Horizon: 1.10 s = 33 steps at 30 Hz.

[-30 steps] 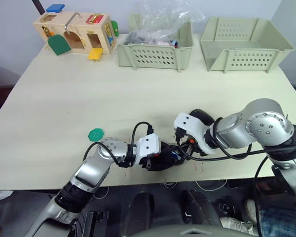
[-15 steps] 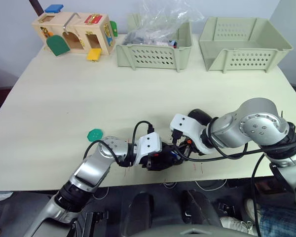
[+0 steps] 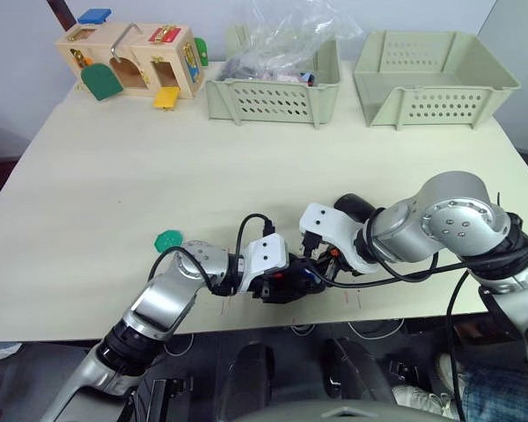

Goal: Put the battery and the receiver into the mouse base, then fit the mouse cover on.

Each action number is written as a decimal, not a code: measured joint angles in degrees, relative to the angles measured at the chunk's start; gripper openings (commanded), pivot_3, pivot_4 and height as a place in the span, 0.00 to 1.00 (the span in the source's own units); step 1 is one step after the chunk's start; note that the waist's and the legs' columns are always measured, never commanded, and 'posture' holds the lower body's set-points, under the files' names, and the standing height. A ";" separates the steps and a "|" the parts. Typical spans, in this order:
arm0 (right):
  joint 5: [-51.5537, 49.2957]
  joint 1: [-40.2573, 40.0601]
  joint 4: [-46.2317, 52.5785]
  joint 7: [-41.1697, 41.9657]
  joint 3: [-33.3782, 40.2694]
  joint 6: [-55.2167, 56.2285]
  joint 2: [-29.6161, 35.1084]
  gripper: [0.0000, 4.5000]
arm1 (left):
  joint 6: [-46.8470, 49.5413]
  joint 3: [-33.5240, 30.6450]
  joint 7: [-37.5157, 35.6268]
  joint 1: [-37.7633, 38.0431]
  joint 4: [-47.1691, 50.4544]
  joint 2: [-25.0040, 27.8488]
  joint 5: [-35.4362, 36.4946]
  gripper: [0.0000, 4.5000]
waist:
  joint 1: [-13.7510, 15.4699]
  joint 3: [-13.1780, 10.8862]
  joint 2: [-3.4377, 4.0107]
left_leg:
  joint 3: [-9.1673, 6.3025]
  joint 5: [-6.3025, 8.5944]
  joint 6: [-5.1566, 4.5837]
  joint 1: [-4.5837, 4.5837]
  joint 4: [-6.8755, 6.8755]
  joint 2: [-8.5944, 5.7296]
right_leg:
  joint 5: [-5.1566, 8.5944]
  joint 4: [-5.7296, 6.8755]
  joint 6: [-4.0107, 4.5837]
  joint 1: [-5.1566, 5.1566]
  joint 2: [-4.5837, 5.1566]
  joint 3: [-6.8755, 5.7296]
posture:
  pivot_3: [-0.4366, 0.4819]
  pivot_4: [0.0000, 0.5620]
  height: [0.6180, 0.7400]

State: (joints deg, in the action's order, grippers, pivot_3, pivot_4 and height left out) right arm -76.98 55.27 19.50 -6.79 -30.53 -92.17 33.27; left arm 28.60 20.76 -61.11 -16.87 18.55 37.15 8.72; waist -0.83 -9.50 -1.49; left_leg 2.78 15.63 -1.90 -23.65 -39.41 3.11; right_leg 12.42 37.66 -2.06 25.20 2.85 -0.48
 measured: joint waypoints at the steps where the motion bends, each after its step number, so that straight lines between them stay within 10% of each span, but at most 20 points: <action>1: -0.08 0.01 -0.17 -0.06 0.00 0.00 -0.05 0.00 | 0.00 0.01 0.00 0.01 0.00 0.00 -0.02 0.66 | -0.01 0.01 0.00 | 0.00 0.00 0.00 0.00 0.00 0.00 | 0.00 0.00 0.00 0.00 0.00 0.00 | 0.48 0.27 1.00; 17: 0.85 1.33 -0.88 0.42 -2.35 0.00 -0.96 0.00 | -2.66 -0.20 0.85 1.73 0.38 0.28 -0.61 0.66 | -0.13 0.05 0.01 | 0.01 0.00 0.00 0.01 0.03 0.02 | 0.01 -0.01 0.01 0.01 -0.01 0.00 | 0.48 0.27 1.00; 24: 2.43 1.17 -2.75 0.89 -1.44 0.00 -1.40 0.62 | -3.31 0.09 0.62 1.35 -0.30 -0.25 -0.64 0.65 | 0.04 0.07 0.07 | 0.02 0.00 0.00 -0.04 0.02 0.00 | 0.00 -0.05 0.01 0.01 0.02 0.00 | 0.48 0.27 1.00; 33: 0.08 -0.90 7.09 10.95 8.17 0.94 8.72 0.62 | -3.13 0.10 0.46 1.30 -0.41 -0.54 -0.54 0.65 | 0.27 0.05 0.10 | -0.08 0.00 0.00 -0.09 0.04 -0.01 | 0.01 -0.14 0.00 0.00 0.03 -0.09 | 0.48 0.27 1.00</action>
State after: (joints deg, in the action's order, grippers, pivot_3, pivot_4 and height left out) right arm -76.90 54.37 26.59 4.16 -22.36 -91.23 41.99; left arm 25.47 20.86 -60.65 -15.57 18.14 36.61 8.18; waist -0.56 -9.45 -1.39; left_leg 2.70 15.63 -1.91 -23.74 -39.37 3.10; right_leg 12.43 37.52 -2.06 25.20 2.88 -0.56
